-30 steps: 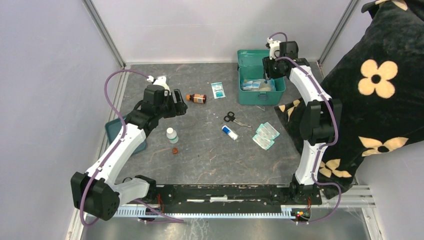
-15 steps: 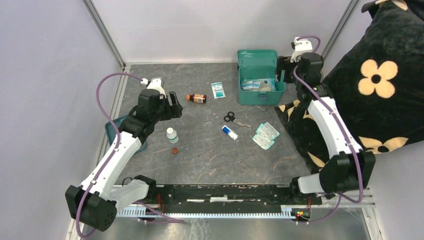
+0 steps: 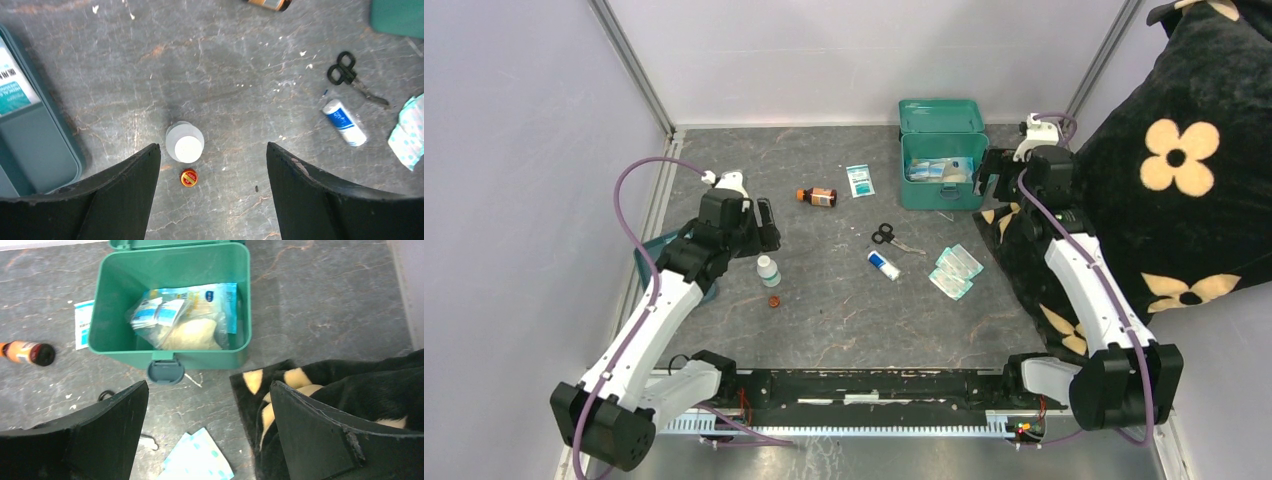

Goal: Organize the medicine kit

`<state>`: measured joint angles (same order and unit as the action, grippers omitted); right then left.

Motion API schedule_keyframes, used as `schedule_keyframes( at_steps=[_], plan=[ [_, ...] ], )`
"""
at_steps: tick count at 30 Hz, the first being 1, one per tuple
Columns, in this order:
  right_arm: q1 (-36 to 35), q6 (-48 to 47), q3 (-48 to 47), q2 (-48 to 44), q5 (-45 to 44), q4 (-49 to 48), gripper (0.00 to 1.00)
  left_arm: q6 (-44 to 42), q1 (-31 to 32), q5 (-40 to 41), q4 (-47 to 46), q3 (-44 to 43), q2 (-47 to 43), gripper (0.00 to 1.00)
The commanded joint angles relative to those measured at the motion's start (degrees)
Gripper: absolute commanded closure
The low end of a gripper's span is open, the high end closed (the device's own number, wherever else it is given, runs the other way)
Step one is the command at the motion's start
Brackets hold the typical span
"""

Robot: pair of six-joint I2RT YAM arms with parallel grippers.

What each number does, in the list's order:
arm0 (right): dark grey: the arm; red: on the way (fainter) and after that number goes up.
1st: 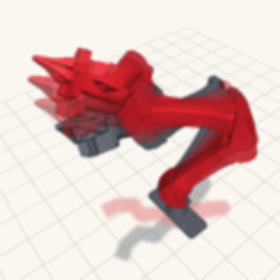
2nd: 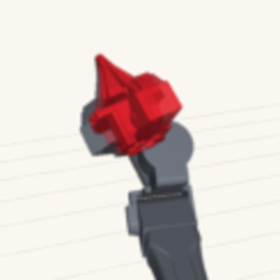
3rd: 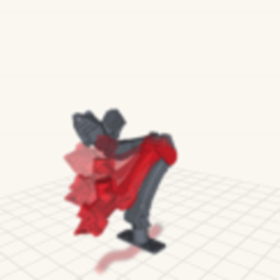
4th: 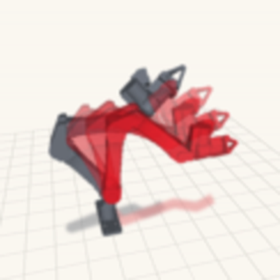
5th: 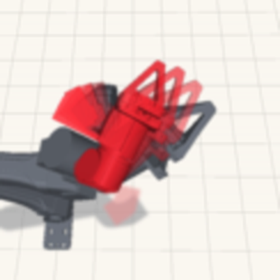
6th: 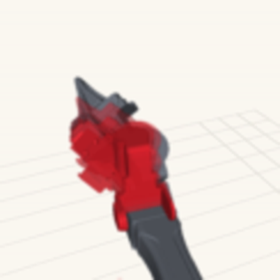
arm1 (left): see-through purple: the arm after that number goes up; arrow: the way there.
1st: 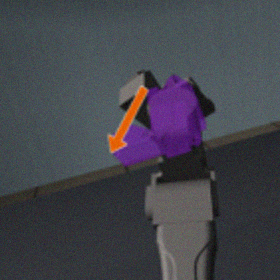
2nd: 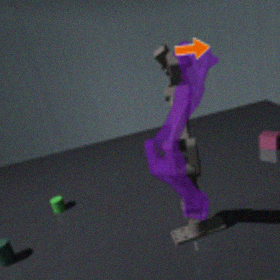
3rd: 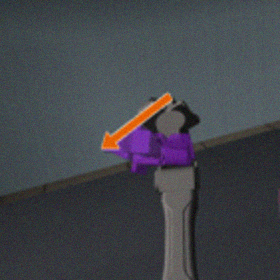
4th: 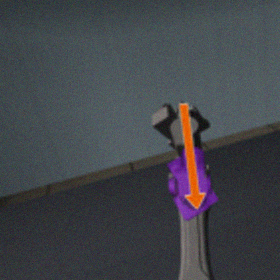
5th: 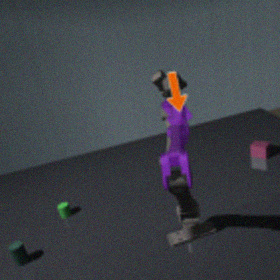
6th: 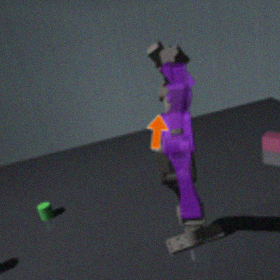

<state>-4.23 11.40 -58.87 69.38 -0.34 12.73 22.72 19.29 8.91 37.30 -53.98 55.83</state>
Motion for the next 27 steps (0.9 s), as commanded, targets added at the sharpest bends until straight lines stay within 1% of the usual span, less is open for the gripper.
schedule_keyframes(
  at_steps=[1, 4, 9, 12, 14, 17, 27],
  plan=[
    [0.0, 2.3, 0.8, -2.2, 8.5, -4.0, 0.03, 2.6, -0.3, 1.5, 2.6, 0.8, 4.7, 0.17],
    [0.0, 2.2, 0.9, -1.4, 11.2, -2.4, 0.04, 2.9, -0.3, 2.8, 2.5, 1.0, 7.3, 0.19],
    [0.0, 2.2, 3.2, -2.2, 12.6, -2.9, 0.06, 2.3, -0.3, 3.8, 1.2, 1.2, 10.5, 0.22],
    [0.0, 1.6, 4.8, -3.2, 12.8, -2.7, 0.07, 2.1, -0.2, 3.6, 0.6, 1.2, 13.2, 0.28],
    [0.0, 1.5, 6.3, -4.0, 12.6, -3.0, 0.07, 2.1, -0.2, 3.1, 0.1, 1.3, 14.4, 0.35],
    [0.1, 1.6, 7.9, -5.0, 12.3, -3.6, 0.08, 1.8, -0.2, 2.6, -0.4, 1.4, 15.5, 0.38],
    [0.0, 0.7, 8.8, -4.0, 13.0, -3.8, 0.08, 1.7, -0.1, 2.8, 0.7, 1.4, 16.5, 0.4]
  ],
)
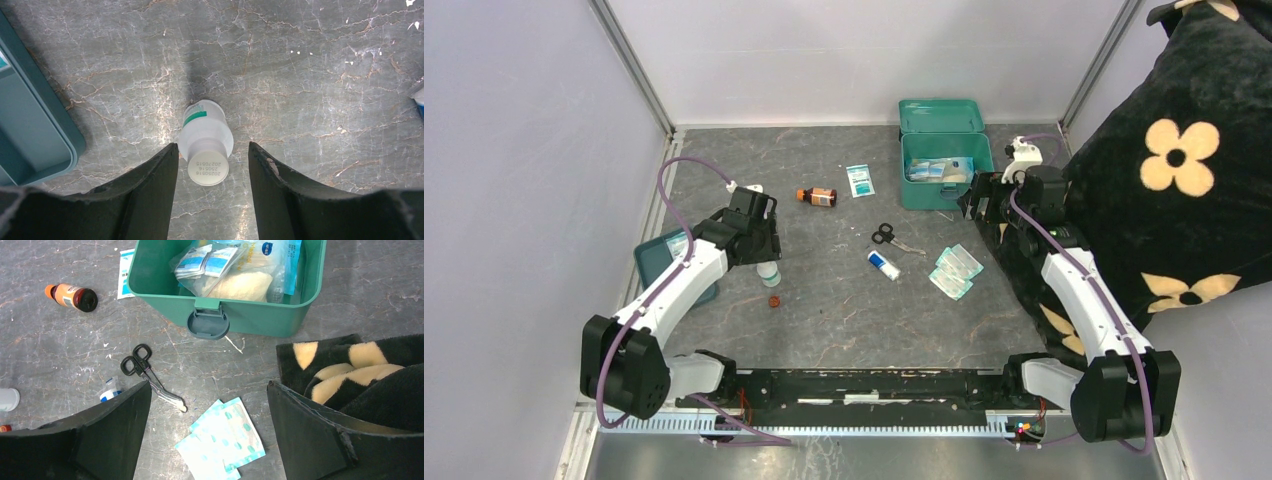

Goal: Organize the medicine kit

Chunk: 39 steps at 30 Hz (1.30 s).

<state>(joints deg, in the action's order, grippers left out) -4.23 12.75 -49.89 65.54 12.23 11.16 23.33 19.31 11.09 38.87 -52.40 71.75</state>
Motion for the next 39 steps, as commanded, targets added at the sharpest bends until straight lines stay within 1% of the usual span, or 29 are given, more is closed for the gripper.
schedule_keyframes(
  at_steps=[1, 5, 6, 11, 14, 17, 19, 20, 23, 24, 25, 26, 29, 31, 35, 37, 39],
  plan=[
    [0.0, -0.9, -0.3, 0.0, 0.2, -2.1, 0.08, 1.2, -0.2, 0.6, -0.5, -0.2, 0.6, 0.41],
    [0.0, -1.6, -0.2, 0.5, -0.1, -1.8, 0.08, 0.9, -0.2, 1.1, 0.8, -0.6, 1.1, 0.41],
    [0.0, -1.8, -0.2, 0.6, -0.5, -1.6, 0.08, 0.9, -0.2, 1.1, 1.2, -0.8, 1.4, 0.42],
    [0.0, -2.3, -0.1, 0.4, -1.5, -1.6, 0.08, 0.4, -0.2, 2.4, 2.2, -2.6, 2.7, 0.58],
    [-0.1, -2.3, 0.2, -0.5, -0.9, -2.3, 0.09, 0.1, -0.2, 3.8, 1.8, -3.1, 2.9, 0.61],
    [0.0, -2.3, 0.8, -2.1, -1.1, -3.0, 0.08, 0.1, -0.2, 4.0, 1.5, -2.8, 2.5, 0.67],
    [-0.1, -2.2, 1.3, -2.8, -0.9, -3.3, 0.09, 0.0, -0.1, 4.0, 1.5, -2.3, 1.8, 0.73],
    [-0.1, -2.4, 1.6, -3.1, -0.2, -3.6, 0.09, 0.0, -0.2, 4.0, 1.6, -2.2, 1.3, 0.78],
    [-0.4, -5.0, 3.2, -4.0, 5.1, -5.3, 0.09, -0.3, -0.1, 3.2, 1.8, -2.2, -1.3, 0.93],
    [-0.7, -6.4, 3.6, -4.2, 7.0, -6.0, 0.08, -0.4, -0.1, 2.1, 1.7, -2.6, -2.3, 0.97],
    [-1.9, -8.4, 3.8, -4.5, 9.3, -6.6, 0.08, -0.9, -0.1, 0.5, 1.7, -3.1, -3.3, 0.98],
    [-4.5, -11.4, 3.4, -4.5, 9.9, -6.6, 0.08, -1.6, -0.1, -1.3, 1.7, -3.8, -4.1, 0.98],
    [-14.5, -19.0, 0.9, -2.9, 6.2, -4.4, 0.05, -4.2, -0.1, -6.9, 2.2, -7.3, -6.2, 0.98],
    [-19.3, -21.8, 1.3, -2.5, 9.2, -6.5, 0.05, -5.6, -0.1, -10.4, 2.3, -10.0, -7.4, 0.98],
    [-25.8, -23.8, 8.7, -6.6, 17.8, -19.9, 0.04, -9.3, -0.1, -23.9, 1.0, -15.6, -8.8, 0.98],
    [-28.7, -25.5, 8.9, -6.2, 19.6, -21.1, 0.07, -10.6, 0.1, -30.9, -0.7, -16.3, -10.0, 0.98],
    [-32.2, -29.3, 7.3, -4.7, 20.0, -18.3, 0.08, -11.5, 0.8, -34.8, -1.9, -16.3, -10.7, 0.98]
  ],
)
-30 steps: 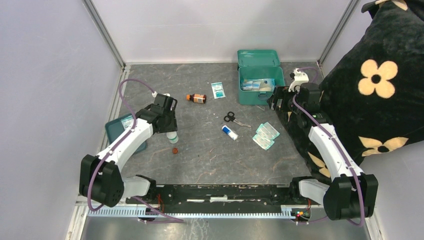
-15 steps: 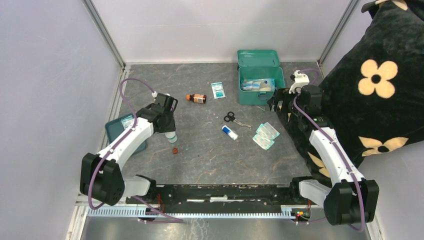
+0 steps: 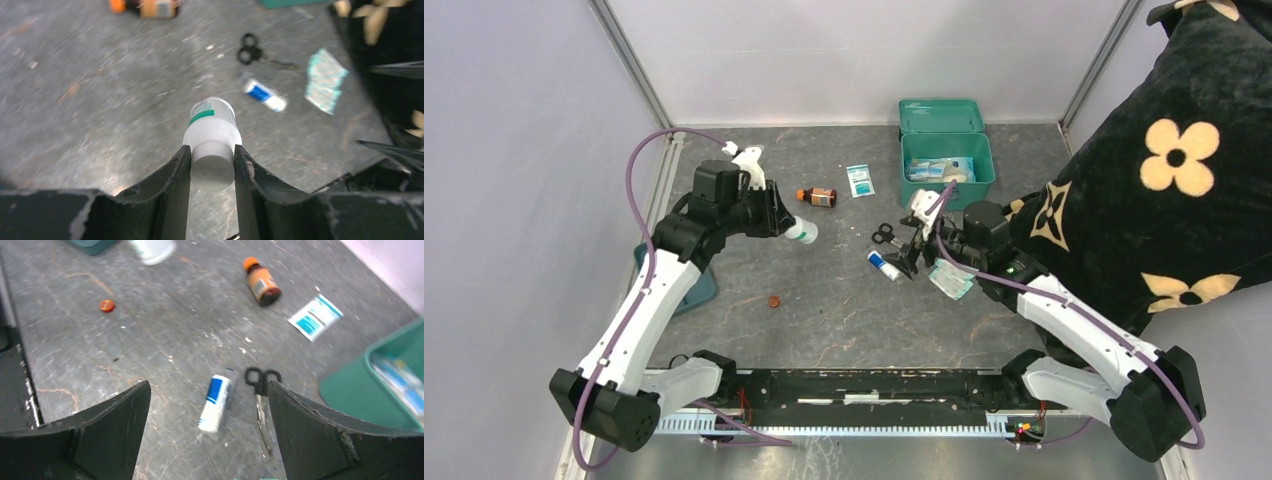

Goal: Organize the medicine kit

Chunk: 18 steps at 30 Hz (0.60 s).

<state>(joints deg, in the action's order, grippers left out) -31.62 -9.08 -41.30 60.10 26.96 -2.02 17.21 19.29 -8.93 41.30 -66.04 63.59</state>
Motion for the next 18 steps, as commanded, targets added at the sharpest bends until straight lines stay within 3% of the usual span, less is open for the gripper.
schedule_keyframes(
  at_steps=[1, 10, 18],
  plan=[
    [-6.6, -8.7, -1.7, 1.1, 5.2, -4.6, 0.08, -5.9, 1.1, -16.2, -4.6, -2.6, -2.8, 0.98],
    [-12.8, -11.1, 6.1, -2.5, 3.7, -21.5, 0.02, -10.3, 5.7, -27.5, -6.1, -0.1, -3.1, 0.98],
    [-14.0, -6.4, 3.1, 2.1, 5.3, -24.4, 0.05, -12.0, 9.8, -30.7, -6.4, -0.2, -2.3, 0.98]
  ],
)
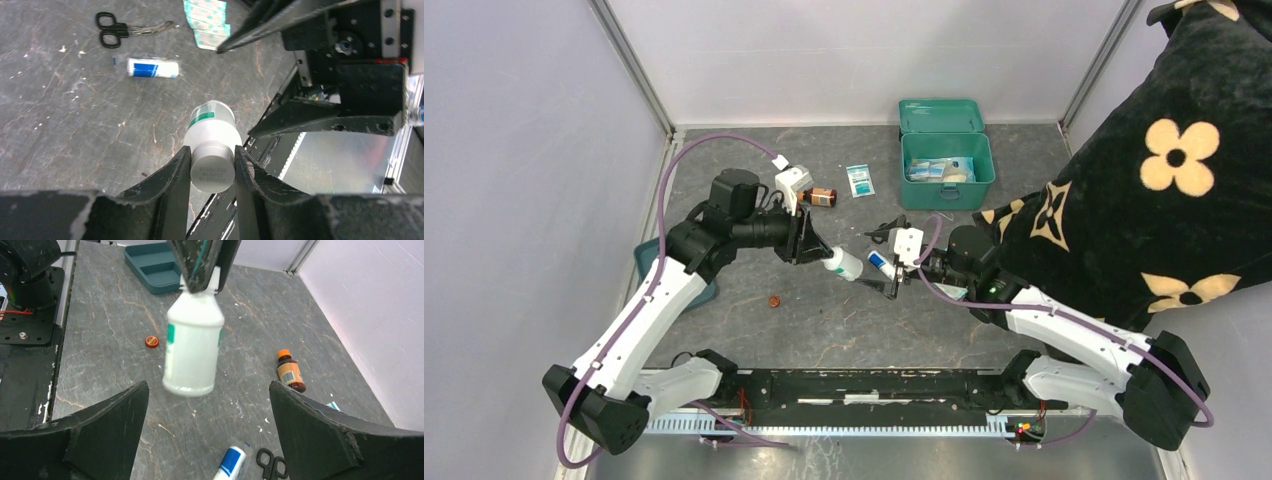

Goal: Organize the medicine kit

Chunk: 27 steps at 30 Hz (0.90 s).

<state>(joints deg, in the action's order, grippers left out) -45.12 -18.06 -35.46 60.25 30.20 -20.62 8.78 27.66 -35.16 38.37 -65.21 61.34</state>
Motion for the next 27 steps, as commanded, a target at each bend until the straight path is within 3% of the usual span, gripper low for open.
schedule_keyframes(
  at_steps=[1, 14, 27],
  plan=[
    [-0.5, 3.7, -3.3, 2.7, 2.4, -6.1, 0.06, -3.7, 1.5, -4.4, -3.5, -1.1, 0.1, 0.98],
    [-1.2, 14.6, -5.3, 9.4, 4.0, -7.8, 0.24, -4.3, 3.4, -3.5, -3.8, -1.8, 1.1, 0.98],
    [-1.1, 15.7, -5.7, 10.7, 2.1, -4.9, 0.65, -3.5, 3.5, -0.8, -6.0, -1.3, -0.3, 0.97]
  ],
)
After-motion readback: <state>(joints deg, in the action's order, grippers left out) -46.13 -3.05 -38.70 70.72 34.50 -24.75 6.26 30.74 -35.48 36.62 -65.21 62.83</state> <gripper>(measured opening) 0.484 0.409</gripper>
